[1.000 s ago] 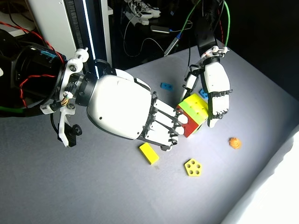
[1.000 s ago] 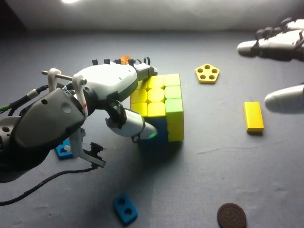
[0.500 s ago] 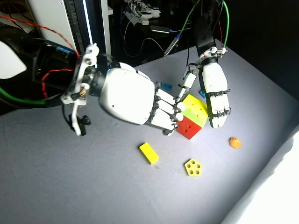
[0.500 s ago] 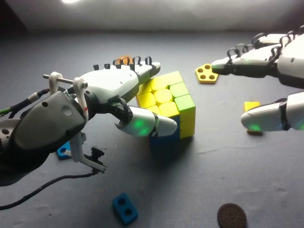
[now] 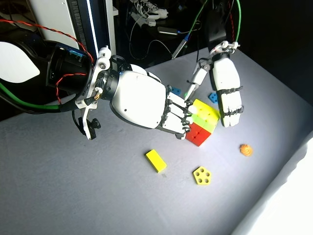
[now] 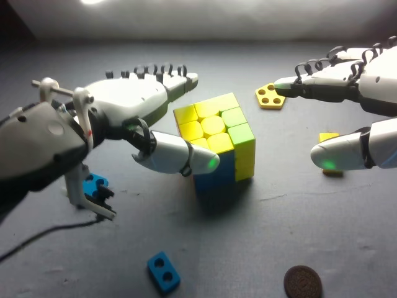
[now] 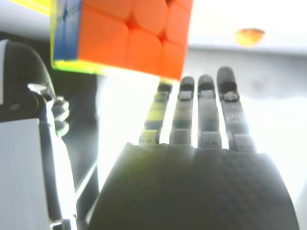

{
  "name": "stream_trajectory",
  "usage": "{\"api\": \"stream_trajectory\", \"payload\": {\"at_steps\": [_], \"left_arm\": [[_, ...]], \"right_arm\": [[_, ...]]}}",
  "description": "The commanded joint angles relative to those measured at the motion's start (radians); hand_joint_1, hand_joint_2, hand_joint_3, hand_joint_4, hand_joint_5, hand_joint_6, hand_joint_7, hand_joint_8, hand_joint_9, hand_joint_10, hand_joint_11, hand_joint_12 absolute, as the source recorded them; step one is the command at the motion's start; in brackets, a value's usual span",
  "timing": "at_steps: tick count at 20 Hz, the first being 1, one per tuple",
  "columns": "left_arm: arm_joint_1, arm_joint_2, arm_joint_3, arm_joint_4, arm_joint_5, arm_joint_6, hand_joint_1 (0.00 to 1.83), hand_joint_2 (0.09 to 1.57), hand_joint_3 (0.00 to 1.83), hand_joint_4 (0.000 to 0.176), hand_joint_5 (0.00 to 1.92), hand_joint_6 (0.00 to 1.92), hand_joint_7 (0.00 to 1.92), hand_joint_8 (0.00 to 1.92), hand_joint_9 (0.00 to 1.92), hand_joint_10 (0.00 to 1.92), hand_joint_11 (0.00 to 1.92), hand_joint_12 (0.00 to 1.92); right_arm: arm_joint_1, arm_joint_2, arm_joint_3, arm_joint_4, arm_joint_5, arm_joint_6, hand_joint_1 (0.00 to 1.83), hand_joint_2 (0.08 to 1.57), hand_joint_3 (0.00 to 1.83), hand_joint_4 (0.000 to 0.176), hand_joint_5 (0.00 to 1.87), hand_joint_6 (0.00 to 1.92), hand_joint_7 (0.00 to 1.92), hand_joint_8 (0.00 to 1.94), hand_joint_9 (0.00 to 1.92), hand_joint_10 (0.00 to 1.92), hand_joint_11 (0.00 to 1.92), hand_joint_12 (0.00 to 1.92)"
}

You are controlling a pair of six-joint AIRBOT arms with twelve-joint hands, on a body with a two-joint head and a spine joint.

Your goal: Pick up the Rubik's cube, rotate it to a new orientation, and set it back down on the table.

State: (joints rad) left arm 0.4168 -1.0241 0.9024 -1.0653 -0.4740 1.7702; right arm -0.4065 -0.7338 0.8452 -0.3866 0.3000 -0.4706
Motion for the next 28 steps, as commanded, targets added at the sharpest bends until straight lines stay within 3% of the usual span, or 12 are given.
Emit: {"api": "stream_trajectory", "payload": {"at_steps": [1, 2, 5, 6, 7, 10, 13, 15, 21, 28], "left_arm": [[-0.022, 0.012, -0.006, 0.035, -0.016, 0.014, 0.41, 0.96, 0.0, 0.023, 0.0, 0.0, 0.02, 0.0, 0.06, 0.01, 0.0, 0.49], [-0.048, 0.022, -0.01, 0.033, 0.025, 0.04, 0.32, 0.99, 0.01, 0.014, 0.0, 0.0, 0.03, 0.0, 0.07, 0.01, 0.0, 0.45], [-0.142, 0.042, -0.015, -0.086, 0.141, 0.236, 0.17, 1.04, 0.01, 0.007, 0.0, 0.0, 0.02, 0.0, 0.05, 0.0, 0.0, 0.41], [-0.169, 0.05, -0.018, -0.15, 0.174, 0.323, 0.15, 1.06, 0.01, 0.005, 0.0, 0.0, 0.0, 0.0, 0.03, 0.0, 0.0, 0.41], [-0.196, 0.061, -0.024, -0.239, 0.203, 0.437, 0.17, 1.06, 0.01, 0.009, 0.0, 0.0, 0.0, 0.0, 0.03, 0.0, 0.0, 0.37], [-0.242, 0.114, -0.067, -0.445, 0.213, 0.667, 0.21, 1.07, 0.0, 0.008, 0.0, 0.0, 0.0, 0.0, 0.01, 0.0, 0.0, 0.23], [-0.275, 0.168, -0.105, -0.588, 0.217, 0.842, 0.15, 1.08, 0.01, 0.008, 0.0, 0.0, 0.0, 0.0, 0.01, 0.0, 0.0, 0.2], [-0.287, 0.186, -0.113, -0.609, 0.227, 0.877, 0.09, 1.09, 0.01, 0.01, 0.0, 0.0, 0.0, 0.0, 0.02, 0.0, 0.0, 0.25], [-0.329, 0.196, -0.106, -0.603, 0.256, 0.914, 0.05, 1.11, 0.0, 0.005, 0.0, 0.0, 0.0, 0.0, 0.0, 0.0, 0.0, 0.16], [-0.351, 0.196, -0.107, -0.604, 0.267, 0.92, 0.03, 1.14, 0.01, 0.003, 0.0, 0.0, 0.0, 0.0, 0.01, 0.0, 0.0, 0.19]], "right_arm": [[0.012, 0.003, -0.001, 0.018, 0.095, 0.001, 0.09, 1.21, 0.0, 0.0, 0.06, 0.01, 0.17, 0.01, 0.27, 0.06, 0.0, 0.98], [0.012, 0.003, -0.001, 0.018, 0.095, 0.001, 0.09, 1.22, 0.0, 0.0, 0.04, 0.0, 0.17, 0.0, 0.25, 0.05, 0.0, 0.94], [0.011, 0.003, -0.001, 0.018, 0.093, 0.001, 0.08, 1.22, 0.0, 0.0, 0.04, 0.0, 0.15, 0.0, 0.22, 0.03, 0.0, 0.84], [0.011, 0.003, -0.001, 0.018, 0.091, 0.001, 0.07, 1.22, 0.0, 0.0, 0.05, 0.01, 0.16, 0.0, 0.23, 0.03, 0.0, 0.81], [0.008, 0.003, -0.001, 0.018, 0.091, 0.001, 0.07, 1.22, 0.0, 0.0, 0.06, 0.01, 0.17, 0.01, 0.24, 0.04, 0.0, 0.9], [0.007, 0.003, -0.001, 0.018, 0.091, 0.0, 0.06, 1.22, 0.0, 0.0, 0.05, 0.0, 0.19, 0.0, 0.25, 0.04, 0.0, 1.02], [0.005, 0.003, -0.001, 0.018, 0.091, 0.0, 0.04, 1.23, 0.0, 0.0, 0.06, 0.0, 0.18, 0.0, 0.25, 0.04, 0.0, 0.99], [0.004, 0.003, -0.001, 0.018, 0.091, 0.0, 0.03, 1.23, 0.0, 0.0, 0.05, 0.0, 0.19, 0.0, 0.26, 0.04, 0.0, 1.02], [0.004, 0.003, -0.002, 0.018, 0.091, 0.0, 0.04, 1.23, 0.0, 0.0, 0.07, 0.0, 0.18, 0.0, 0.26, 0.04, 0.0, 1.02], [0.004, 0.003, -0.002, 0.018, 0.091, 0.0, 0.01, 1.24, 0.0, 0.0, 0.06, 0.0, 0.2, 0.0, 0.29, 0.05, 0.0, 1.07]]}}
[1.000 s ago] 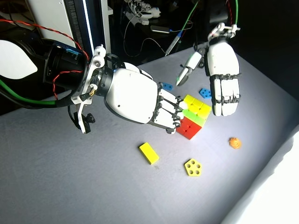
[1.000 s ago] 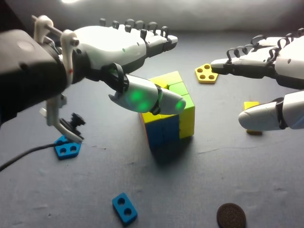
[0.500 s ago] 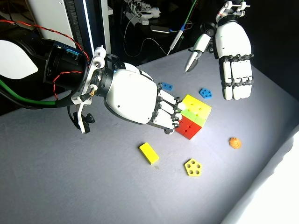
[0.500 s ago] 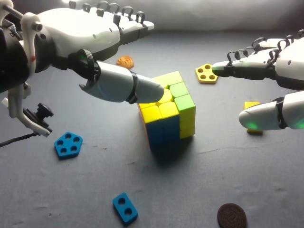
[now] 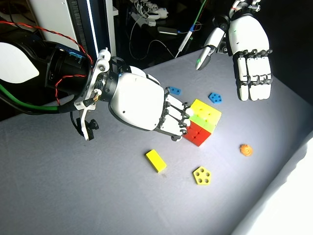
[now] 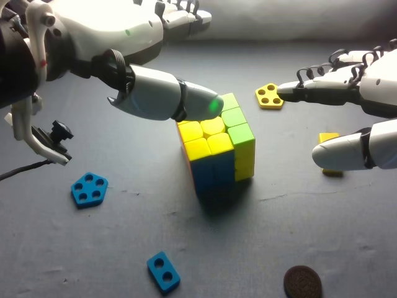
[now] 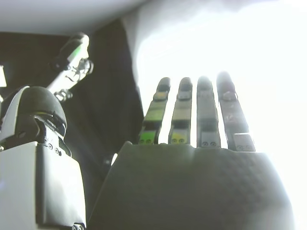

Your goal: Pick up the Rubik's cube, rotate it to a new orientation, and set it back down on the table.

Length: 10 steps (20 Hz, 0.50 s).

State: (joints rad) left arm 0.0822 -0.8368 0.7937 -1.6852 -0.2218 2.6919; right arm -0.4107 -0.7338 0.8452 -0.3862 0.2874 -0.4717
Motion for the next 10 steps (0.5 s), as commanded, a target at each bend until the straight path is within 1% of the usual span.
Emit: {"api": "stream_trajectory", "payload": {"at_steps": [1, 2, 3, 4, 5, 6, 7, 8, 9, 10], "left_arm": [[-0.019, 0.009, 0.003, 0.017, 0.016, -0.002, 0.12, 1.18, 0.01, 0.004, 0.0, 0.0, 0.04, 0.01, 0.05, 0.01, 0.0, 0.28], [-0.021, 0.009, 0.005, 0.02, 0.02, -0.002, 0.22, 1.2, 0.01, 0.003, 0.03, 0.0, 0.1, 0.01, 0.09, 0.01, 0.0, 0.46], [-0.022, 0.009, 0.007, 0.022, 0.023, -0.002, 0.32, 1.19, 0.0, 0.006, 0.17, 0.03, 0.26, 0.03, 0.2, 0.04, 0.0, 0.78], [-0.022, 0.009, 0.009, 0.025, 0.028, -0.002, 0.34, 1.2, 0.0, 0.01, 0.24, 0.04, 0.35, 0.04, 0.3, 0.06, 0.0, 1.02], [-0.022, 0.009, 0.01, 0.027, 0.032, -0.002, 0.34, 1.2, 0.0, 0.011, 0.34, 0.07, 0.47, 0.07, 0.43, 0.12, 0.0, 1.29], [-0.022, 0.01, 0.012, 0.029, 0.038, -0.002, 0.34, 1.21, 0.0, 0.003, 0.46, 0.06, 0.57, 0.12, 0.45, 0.38, 0.02, 1.46], [-0.022, 0.012, 0.012, 0.033, 0.04, -0.002, 0.37, 1.21, 0.0, 0.0, 0.54, 0.07, 0.59, 0.28, 0.4, 0.73, 0.06, 1.53], [-0.022, 0.013, 0.012, 0.034, 0.04, -0.002, 0.37, 1.22, 0.0, 0.0, 0.6, 0.11, 0.51, 0.59, 0.35, 0.99, 0.1, 1.58], [-0.022, 0.014, 0.012, 0.036, 0.04, -0.002, 0.4, 1.23, 0.0, 0.0, 0.63, 0.4, 0.48, 0.98, 0.36, 1.28, 0.16, 1.65], [-0.022, 0.015, 0.012, 0.041, 0.04, -0.002, 0.37, 1.25, 0.0, 0.0, 0.6, 0.72, 0.49, 1.22, 0.4, 1.45, 0.22, 1.72]], "right_arm": [[0.008, 0.003, -0.002, 0.017, 0.104, 0.001, 0.03, 1.23, 0.0, 0.0, 0.11, 0.02, 0.25, 0.01, 0.32, 0.06, 0.0, 1.12], [0.008, 0.003, -0.002, 0.017, 0.104, 0.001, 0.05, 1.23, 0.0, 0.0, 0.15, 0.03, 0.3, 0.03, 0.36, 0.08, 0.0, 1.16], [0.008, 0.003, -0.002, 0.017, 0.104, 0.001, 0.07, 1.23, 0.0, 0.0, 0.25, 0.07, 0.44, 0.02, 0.4, 0.27, 0.0, 1.24], [0.008, 0.003, -0.002, 0.017, 0.104, 0.001, 0.1, 1.22, 0.0, 0.0, 0.3, 0.13, 0.52, 0.04, 0.34, 0.58, 0.0, 1.35], [0.008, 0.003, -0.002, 0.017, 0.104, 0.001, 0.12, 1.23, 0.0, 0.0, 0.32, 0.32, 0.6, 0.11, 0.31, 0.89, 0.0, 1.49], [0.008, 0.003, -0.002, 0.017, 0.104, 0.001, 0.17, 1.22, 0.0, 0.0, 0.31, 0.67, 0.65, 0.35, 0.34, 1.13, 0.0, 1.63], [0.007, 0.003, -0.002, 0.017, 0.104, 0.001, 0.18, 1.24, 0.0, 0.0, 0.31, 0.96, 0.56, 0.78, 0.37, 1.33, 0.0, 1.77], [0.007, 0.003, -0.002, 0.017, 0.104, 0.001, 0.18, 1.24, 0.0, 0.0, 0.29, 1.07, 0.49, 1.0, 0.36, 1.41, 0.0, 1.82], [0.007, 0.003, -0.002, 0.017, 0.104, 0.001, 0.2, 1.25, 0.0, 0.0, 0.38, 1.18, 0.52, 1.24, 0.41, 1.58, 0.16, 1.9], [0.007, 0.003, -0.002, 0.017, 0.104, 0.0, 0.21, 1.24, 0.0, 0.0, 0.5, 1.25, 0.62, 1.33, 0.49, 1.63, 0.29, 1.92]]}}
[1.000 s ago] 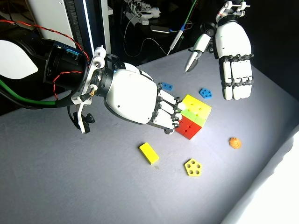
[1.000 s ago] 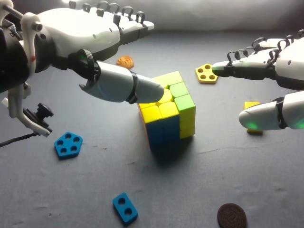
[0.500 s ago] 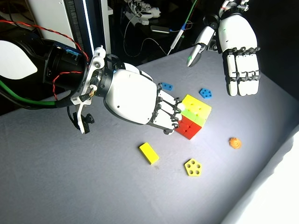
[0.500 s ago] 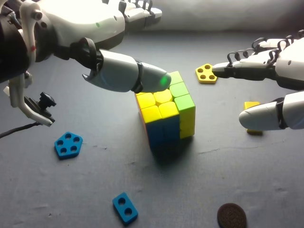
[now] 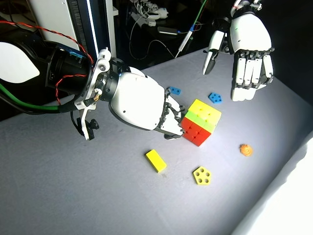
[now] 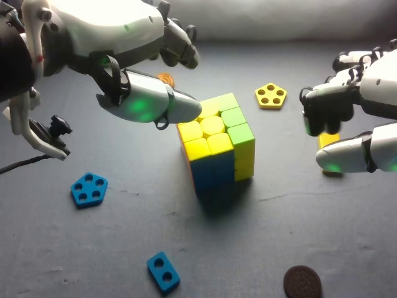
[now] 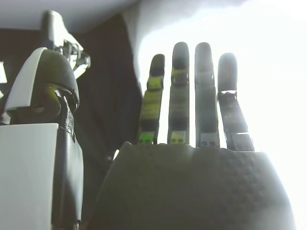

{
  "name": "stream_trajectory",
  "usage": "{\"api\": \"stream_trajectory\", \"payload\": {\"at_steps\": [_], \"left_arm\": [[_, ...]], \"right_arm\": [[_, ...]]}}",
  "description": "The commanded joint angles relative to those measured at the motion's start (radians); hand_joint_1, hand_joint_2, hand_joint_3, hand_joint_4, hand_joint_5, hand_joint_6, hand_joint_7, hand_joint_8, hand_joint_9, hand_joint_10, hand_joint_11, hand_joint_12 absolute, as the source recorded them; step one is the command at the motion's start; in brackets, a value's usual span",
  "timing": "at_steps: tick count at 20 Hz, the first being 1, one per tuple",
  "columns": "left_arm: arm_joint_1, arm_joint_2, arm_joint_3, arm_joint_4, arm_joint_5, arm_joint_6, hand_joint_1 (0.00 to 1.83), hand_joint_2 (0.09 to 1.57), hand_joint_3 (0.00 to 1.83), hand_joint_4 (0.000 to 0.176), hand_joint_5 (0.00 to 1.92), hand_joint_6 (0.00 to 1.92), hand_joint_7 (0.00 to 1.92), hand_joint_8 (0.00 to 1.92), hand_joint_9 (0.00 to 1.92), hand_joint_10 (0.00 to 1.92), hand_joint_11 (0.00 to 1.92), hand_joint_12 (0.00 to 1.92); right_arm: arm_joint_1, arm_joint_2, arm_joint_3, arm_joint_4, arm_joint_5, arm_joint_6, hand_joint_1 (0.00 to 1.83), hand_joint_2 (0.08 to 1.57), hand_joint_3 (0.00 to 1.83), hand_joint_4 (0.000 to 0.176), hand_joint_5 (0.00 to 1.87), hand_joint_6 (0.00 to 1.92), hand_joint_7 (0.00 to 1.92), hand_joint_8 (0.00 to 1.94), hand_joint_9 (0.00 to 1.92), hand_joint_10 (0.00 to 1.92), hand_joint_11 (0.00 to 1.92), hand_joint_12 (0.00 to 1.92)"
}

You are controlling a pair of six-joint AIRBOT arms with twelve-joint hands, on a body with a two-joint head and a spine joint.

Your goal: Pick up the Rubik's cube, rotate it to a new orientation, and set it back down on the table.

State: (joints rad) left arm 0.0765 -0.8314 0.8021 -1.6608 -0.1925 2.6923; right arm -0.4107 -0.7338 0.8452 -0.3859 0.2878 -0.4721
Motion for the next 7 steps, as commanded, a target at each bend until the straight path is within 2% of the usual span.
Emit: {"api": "stream_trajectory", "payload": {"at_steps": [1, 4, 7], "left_arm": [[-0.016, 0.011, 0.004, 0.019, 0.011, -0.003, 0.34, 1.26, 0.0, 0.0, 0.62, 0.91, 0.56, 1.32, 0.47, 1.51, 0.28, 1.77], [-0.016, 0.013, 0.003, 0.025, 0.012, -0.003, 0.35, 1.26, 0.0, 0.0, 0.68, 1.11, 0.63, 1.45, 0.56, 1.56, 0.36, 1.83], [-0.016, 0.019, 0.002, 0.027, 0.017, -0.003, 0.34, 1.26, 0.0, 0.0, 0.65, 1.16, 0.6, 1.54, 0.53, 1.65, 0.34, 1.9]], "right_arm": [[0.007, 0.003, -0.002, 0.017, 0.103, -0.001, 0.19, 1.24, 0.0, 0.0, 0.62, 1.25, 0.73, 1.34, 0.58, 1.63, 0.4, 1.92], [0.007, 0.003, -0.001, 0.017, 0.103, -0.003, 0.15, 1.26, 0.0, 0.0, 0.67, 1.26, 0.79, 1.34, 0.63, 1.64, 0.48, 1.92], [0.007, 0.003, -0.001, 0.093, 0.104, -0.058, 0.12, 1.27, 0.0, 0.0, 0.66, 1.3, 0.8, 1.34, 0.64, 1.62, 0.48, 1.92]]}}
